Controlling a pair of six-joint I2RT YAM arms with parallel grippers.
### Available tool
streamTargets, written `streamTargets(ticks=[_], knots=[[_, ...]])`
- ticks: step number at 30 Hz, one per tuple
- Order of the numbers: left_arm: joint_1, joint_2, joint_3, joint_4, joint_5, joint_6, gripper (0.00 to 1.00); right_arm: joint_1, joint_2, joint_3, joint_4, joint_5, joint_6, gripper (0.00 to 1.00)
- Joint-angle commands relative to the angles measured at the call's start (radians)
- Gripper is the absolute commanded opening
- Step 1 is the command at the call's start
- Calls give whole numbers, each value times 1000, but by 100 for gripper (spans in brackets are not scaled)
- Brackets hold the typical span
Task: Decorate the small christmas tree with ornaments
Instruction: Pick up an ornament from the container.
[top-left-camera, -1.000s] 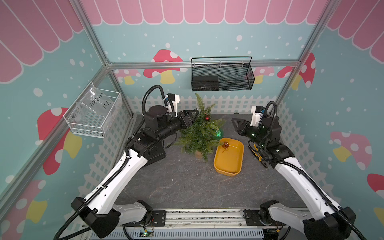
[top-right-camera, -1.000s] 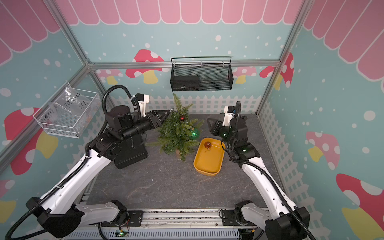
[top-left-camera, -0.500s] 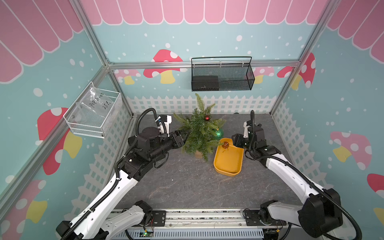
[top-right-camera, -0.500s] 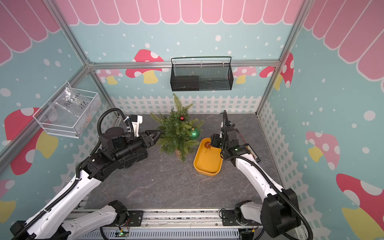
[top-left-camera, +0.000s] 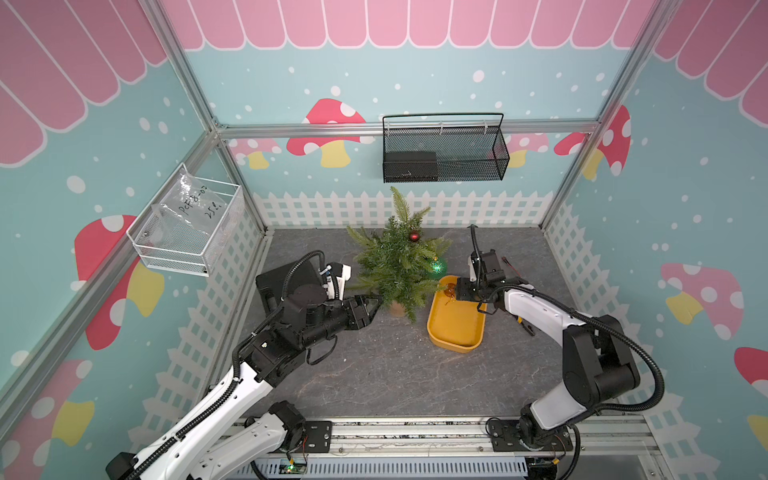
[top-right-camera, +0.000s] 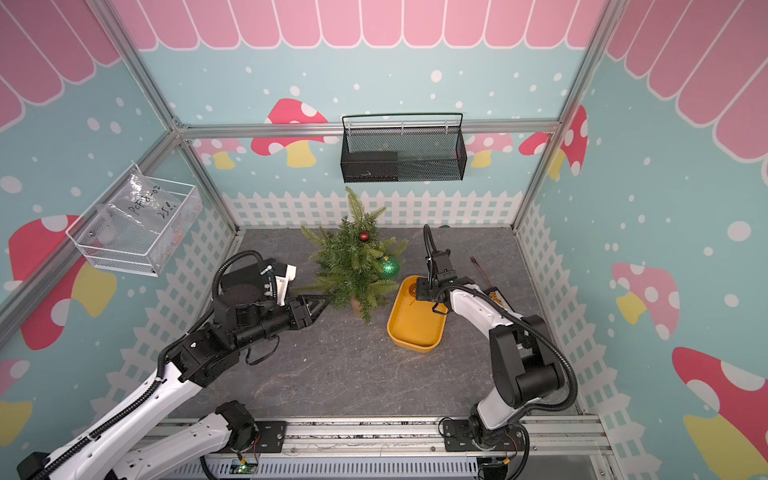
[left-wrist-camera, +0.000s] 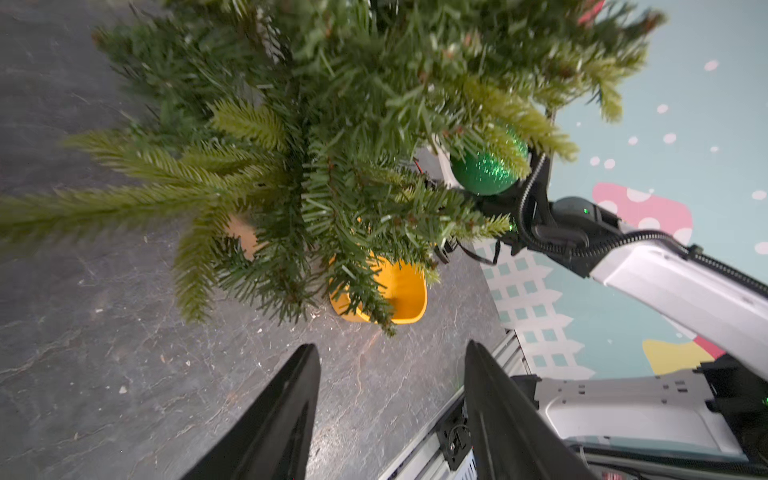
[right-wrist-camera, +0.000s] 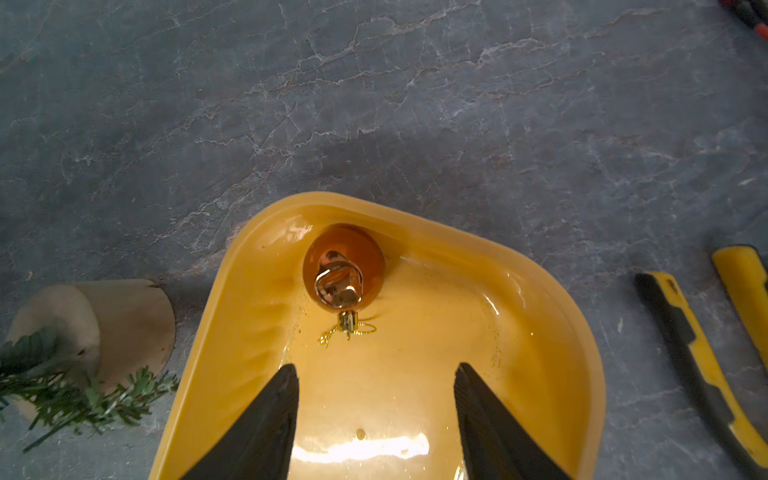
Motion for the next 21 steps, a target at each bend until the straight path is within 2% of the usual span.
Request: streamTargets(ticks=[1, 10, 21], knots=[[-14, 3, -24, -17, -28, 6, 59, -4, 60, 51, -2, 42, -39, 62], [-16, 0, -53, -3, -43, -8, 58, -4, 179, 152, -24, 22, -60, 63], [-16, -1, -78, 6, -59, -29, 58, -2, 240, 173, 8, -13, -49, 63]])
